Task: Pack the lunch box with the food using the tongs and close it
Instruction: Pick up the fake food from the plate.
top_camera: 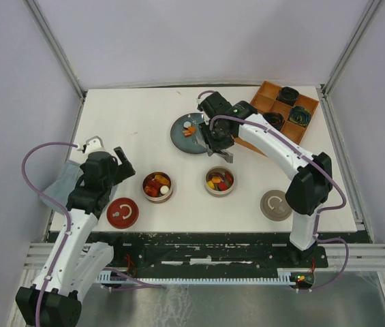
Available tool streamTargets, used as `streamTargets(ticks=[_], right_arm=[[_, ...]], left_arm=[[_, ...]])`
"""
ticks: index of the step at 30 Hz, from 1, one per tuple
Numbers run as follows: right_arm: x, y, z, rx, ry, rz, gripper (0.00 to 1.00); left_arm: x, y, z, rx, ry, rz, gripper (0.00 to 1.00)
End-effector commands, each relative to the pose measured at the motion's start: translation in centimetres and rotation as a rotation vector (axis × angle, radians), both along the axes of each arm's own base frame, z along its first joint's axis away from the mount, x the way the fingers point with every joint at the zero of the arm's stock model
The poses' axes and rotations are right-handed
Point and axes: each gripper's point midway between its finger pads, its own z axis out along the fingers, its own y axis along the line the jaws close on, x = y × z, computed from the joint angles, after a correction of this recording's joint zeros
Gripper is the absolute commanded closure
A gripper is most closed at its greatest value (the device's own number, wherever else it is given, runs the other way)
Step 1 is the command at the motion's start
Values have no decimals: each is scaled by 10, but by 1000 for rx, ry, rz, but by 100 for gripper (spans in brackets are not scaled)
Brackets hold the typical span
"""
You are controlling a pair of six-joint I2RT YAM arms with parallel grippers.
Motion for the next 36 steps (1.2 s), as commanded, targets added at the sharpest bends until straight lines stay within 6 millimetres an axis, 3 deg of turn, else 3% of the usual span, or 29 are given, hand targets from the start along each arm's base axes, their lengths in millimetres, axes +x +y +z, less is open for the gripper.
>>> streamTargets(ticks=[1,9,15,22,36], right_arm=[[29,13,11,30,-76,-39,49],[63,29,-2,88,-58,-87,48],[93,29,-14,27,-108,-139,47],[112,41,-29,59,-79,-143,47],[114,41,-42,121,-8,-179,48]], left_arm=[[5,2,9,21,-48,-7,1],[5,2,9,22,-45,-7,1],[6,2,9,20,-45,-7,1],[5,2,10,21,-47,-6,1],[5,2,10,19,-48,-8,1]])
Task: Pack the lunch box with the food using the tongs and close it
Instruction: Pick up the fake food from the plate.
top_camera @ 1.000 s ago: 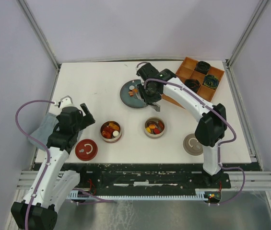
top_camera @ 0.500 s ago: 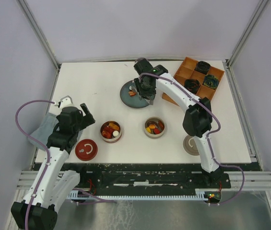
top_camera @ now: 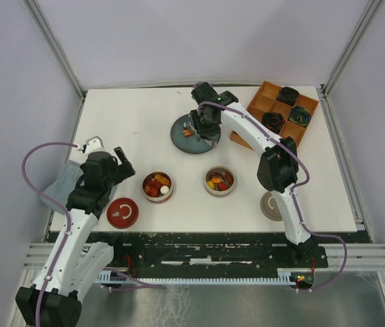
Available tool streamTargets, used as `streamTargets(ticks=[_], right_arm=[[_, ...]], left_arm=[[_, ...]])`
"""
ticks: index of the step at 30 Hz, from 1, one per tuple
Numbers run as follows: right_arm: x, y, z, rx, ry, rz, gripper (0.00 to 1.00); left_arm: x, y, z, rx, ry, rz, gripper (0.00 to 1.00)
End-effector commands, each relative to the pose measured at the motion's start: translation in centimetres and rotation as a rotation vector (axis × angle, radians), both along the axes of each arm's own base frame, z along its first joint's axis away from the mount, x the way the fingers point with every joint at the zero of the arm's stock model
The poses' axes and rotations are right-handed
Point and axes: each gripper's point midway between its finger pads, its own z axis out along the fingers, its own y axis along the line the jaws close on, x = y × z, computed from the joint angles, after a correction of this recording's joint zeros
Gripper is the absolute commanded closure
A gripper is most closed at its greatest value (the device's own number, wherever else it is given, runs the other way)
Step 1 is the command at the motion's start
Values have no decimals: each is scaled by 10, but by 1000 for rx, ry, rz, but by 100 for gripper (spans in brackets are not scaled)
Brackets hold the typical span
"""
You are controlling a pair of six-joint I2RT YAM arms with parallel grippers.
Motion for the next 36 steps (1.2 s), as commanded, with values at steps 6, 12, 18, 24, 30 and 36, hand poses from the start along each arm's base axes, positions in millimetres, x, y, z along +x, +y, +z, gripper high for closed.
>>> streamTargets(ticks=[6,12,18,24,30,36], right_arm=[[14,9,12,162,16,-58,49],[8,13,5,173,56,-25,51],[5,16,4,185,73,-13,50],[7,13,5,175,64,-22,51],[10,8,11,162,26,-38,49],[9,9,4,147,55,-18,49]], left_arm=[[5,2,10,19,-49,-8,1],[5,2,8,19,-44,-9,1],[6,1,8,18,-42,-10,1],[6,1,8,18,-41,-10,1],[6,1,8,19,-42,-11,1],[6,1,7,21,-38,-11,1]])
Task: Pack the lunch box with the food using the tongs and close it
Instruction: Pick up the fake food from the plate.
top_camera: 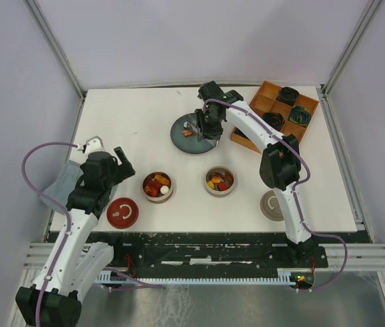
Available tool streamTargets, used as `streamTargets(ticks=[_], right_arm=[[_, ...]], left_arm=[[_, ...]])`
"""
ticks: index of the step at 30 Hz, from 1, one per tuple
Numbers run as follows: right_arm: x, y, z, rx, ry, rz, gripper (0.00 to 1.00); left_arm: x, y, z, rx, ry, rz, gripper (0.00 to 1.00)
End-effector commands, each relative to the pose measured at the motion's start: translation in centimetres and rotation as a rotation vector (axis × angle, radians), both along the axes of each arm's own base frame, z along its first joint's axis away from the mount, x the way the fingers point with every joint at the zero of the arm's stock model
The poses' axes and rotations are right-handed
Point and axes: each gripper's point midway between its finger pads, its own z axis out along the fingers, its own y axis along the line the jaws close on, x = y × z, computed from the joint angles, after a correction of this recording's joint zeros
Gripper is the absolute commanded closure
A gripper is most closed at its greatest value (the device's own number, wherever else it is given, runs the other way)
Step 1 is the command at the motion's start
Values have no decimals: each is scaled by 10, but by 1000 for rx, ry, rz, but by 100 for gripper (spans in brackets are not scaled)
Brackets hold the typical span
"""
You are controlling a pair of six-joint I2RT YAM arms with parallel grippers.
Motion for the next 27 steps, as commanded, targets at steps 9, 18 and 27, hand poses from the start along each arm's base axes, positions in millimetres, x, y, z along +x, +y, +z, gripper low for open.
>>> streamTargets(ticks=[9,18,27], right_arm=[[5,2,20,14,-60,0,57],[1,-18,40,-32,-133,-28,64],[-29,-32,62,1,-156,-6,66]], left_arm=[[6,2,7,21,-38,-11,1],[6,2,8,21,-40,-9,1],[6,2,7,22,-38,-11,1]])
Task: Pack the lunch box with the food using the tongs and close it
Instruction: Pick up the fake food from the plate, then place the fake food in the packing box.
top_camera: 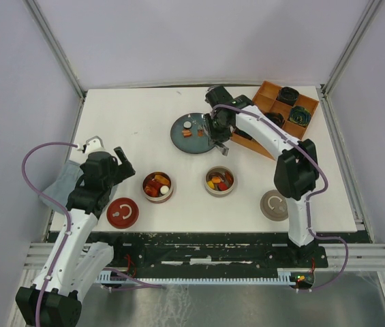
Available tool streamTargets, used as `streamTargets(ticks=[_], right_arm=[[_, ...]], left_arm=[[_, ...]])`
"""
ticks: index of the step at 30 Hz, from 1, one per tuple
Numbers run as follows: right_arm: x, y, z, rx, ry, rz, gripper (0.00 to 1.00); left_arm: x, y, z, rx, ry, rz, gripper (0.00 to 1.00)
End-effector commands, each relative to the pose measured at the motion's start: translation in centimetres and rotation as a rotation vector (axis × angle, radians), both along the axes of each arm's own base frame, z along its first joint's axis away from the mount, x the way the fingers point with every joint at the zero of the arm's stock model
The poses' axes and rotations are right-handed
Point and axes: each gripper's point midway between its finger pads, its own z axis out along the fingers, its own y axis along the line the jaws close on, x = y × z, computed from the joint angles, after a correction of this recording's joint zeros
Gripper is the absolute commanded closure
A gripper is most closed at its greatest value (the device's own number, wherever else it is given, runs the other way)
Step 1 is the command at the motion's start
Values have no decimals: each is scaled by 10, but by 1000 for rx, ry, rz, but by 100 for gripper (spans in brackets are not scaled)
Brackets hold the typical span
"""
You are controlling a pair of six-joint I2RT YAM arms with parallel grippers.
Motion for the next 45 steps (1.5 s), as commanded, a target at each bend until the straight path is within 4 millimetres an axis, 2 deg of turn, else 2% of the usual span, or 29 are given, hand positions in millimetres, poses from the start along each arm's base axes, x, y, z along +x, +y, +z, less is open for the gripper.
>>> streamTargets(ticks=[1,8,14,18,24,28,35,45], right_arm=[[-5,-3,52,66,-128,16,66],[-41,-19,78,79,-127,84,65],[-83,-47,90,5,-62,176,65],[-117,-67,88,-42,6,227,64],[-152,-87,75,-140,74,259,64],[-170,-87,67,-193,106,313,63],[-176,-86,57,-328,97,369,62],[-160,-85,57,-470,20,387,61]], left_arm=[[6,2,8,22,-40,-10,1],[6,1,7,20,-36,-14,1],[6,1,7,20,-37,-14,1],[6,1,8,18,-40,-16,1],[6,0,7,16,-38,-19,1],[6,0,7,15,-40,-17,1],[6,0,8,14,-40,-19,1],[6,0,8,15,-43,-16,1]])
